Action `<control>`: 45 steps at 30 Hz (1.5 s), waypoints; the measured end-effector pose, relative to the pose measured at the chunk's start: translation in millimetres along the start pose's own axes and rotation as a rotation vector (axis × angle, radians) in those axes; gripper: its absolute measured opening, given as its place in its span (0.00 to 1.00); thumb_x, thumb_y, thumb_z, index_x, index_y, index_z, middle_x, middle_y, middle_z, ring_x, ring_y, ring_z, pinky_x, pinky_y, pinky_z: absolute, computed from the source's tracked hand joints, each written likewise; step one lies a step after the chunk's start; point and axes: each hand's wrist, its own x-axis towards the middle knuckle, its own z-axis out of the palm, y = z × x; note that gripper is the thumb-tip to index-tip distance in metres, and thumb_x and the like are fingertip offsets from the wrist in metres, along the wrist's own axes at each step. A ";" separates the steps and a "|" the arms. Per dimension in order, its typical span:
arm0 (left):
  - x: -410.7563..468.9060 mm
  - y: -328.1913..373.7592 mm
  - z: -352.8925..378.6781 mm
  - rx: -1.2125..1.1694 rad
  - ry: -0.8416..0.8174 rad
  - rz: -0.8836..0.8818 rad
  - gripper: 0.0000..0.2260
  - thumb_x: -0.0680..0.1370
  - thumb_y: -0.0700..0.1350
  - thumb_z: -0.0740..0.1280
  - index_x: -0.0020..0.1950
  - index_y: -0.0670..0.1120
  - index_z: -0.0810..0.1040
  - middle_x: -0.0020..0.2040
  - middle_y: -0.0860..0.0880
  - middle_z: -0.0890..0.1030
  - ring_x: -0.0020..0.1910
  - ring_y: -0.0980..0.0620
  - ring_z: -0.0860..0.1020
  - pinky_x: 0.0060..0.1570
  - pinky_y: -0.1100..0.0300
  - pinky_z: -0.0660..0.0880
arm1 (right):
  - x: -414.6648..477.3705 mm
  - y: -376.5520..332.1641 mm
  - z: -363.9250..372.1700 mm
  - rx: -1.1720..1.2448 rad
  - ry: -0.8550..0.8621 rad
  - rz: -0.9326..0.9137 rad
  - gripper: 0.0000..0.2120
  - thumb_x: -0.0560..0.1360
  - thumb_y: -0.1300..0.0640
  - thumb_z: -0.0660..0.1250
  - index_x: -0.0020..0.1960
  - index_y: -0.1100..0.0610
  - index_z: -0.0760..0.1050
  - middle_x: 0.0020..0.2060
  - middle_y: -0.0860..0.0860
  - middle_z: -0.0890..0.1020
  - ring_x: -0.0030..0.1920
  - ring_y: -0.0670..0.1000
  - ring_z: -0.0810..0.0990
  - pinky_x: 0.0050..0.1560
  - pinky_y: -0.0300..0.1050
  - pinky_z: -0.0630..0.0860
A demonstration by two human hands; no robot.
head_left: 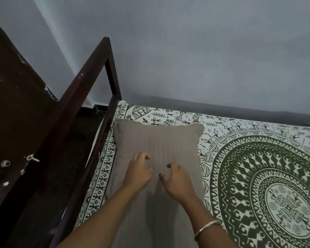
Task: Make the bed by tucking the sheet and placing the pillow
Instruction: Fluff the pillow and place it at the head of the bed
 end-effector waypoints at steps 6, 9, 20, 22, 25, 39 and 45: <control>53.5 -36.0 14.1 0.070 0.055 -0.163 0.20 0.73 0.48 0.70 0.63 0.48 0.70 0.62 0.42 0.69 0.60 0.42 0.71 0.60 0.52 0.70 | 57.6 21.2 19.9 -0.134 0.122 0.065 0.27 0.73 0.36 0.59 0.68 0.45 0.63 0.67 0.53 0.66 0.66 0.58 0.63 0.62 0.57 0.66; 76.0 -50.6 24.4 0.099 0.047 -0.175 0.26 0.73 0.53 0.70 0.69 0.55 0.67 0.65 0.43 0.66 0.62 0.41 0.71 0.63 0.51 0.69 | 81.8 23.5 33.8 -0.271 0.076 -0.019 0.32 0.69 0.28 0.54 0.69 0.38 0.56 0.72 0.54 0.58 0.71 0.62 0.55 0.66 0.67 0.58; 131.3 -82.1 52.1 0.133 0.018 -0.460 0.51 0.62 0.70 0.70 0.73 0.65 0.38 0.75 0.42 0.60 0.71 0.40 0.61 0.67 0.45 0.63 | 132.9 41.0 48.3 0.102 0.121 0.451 0.58 0.49 0.18 0.63 0.68 0.28 0.33 0.74 0.63 0.49 0.69 0.70 0.57 0.63 0.69 0.60; 134.8 -73.0 53.5 0.091 0.079 -0.370 0.43 0.70 0.58 0.70 0.75 0.64 0.43 0.72 0.42 0.65 0.64 0.42 0.69 0.58 0.51 0.70 | 135.1 32.9 46.6 0.166 0.153 0.483 0.57 0.52 0.22 0.66 0.70 0.29 0.35 0.68 0.69 0.58 0.66 0.69 0.61 0.62 0.65 0.64; 136.4 -54.6 47.9 0.078 0.213 -0.177 0.30 0.75 0.44 0.64 0.74 0.62 0.57 0.61 0.43 0.76 0.52 0.45 0.76 0.50 0.54 0.73 | 136.7 24.1 37.1 0.238 0.183 0.504 0.54 0.55 0.21 0.63 0.72 0.33 0.39 0.66 0.70 0.61 0.65 0.70 0.63 0.62 0.62 0.66; 152.9 -65.3 8.6 0.406 0.179 -0.059 0.27 0.74 0.42 0.62 0.72 0.59 0.65 0.61 0.42 0.69 0.56 0.38 0.73 0.53 0.51 0.70 | 163.1 4.2 24.3 0.076 -0.129 0.408 0.54 0.61 0.20 0.55 0.76 0.45 0.40 0.73 0.60 0.60 0.72 0.62 0.57 0.69 0.63 0.59; 171.9 -59.5 18.9 0.675 0.218 0.144 0.23 0.76 0.48 0.61 0.71 0.57 0.64 0.74 0.46 0.61 0.68 0.40 0.63 0.63 0.42 0.60 | 182.1 -25.3 38.0 -0.347 0.161 0.018 0.38 0.72 0.31 0.53 0.76 0.44 0.47 0.77 0.55 0.48 0.73 0.65 0.50 0.64 0.70 0.52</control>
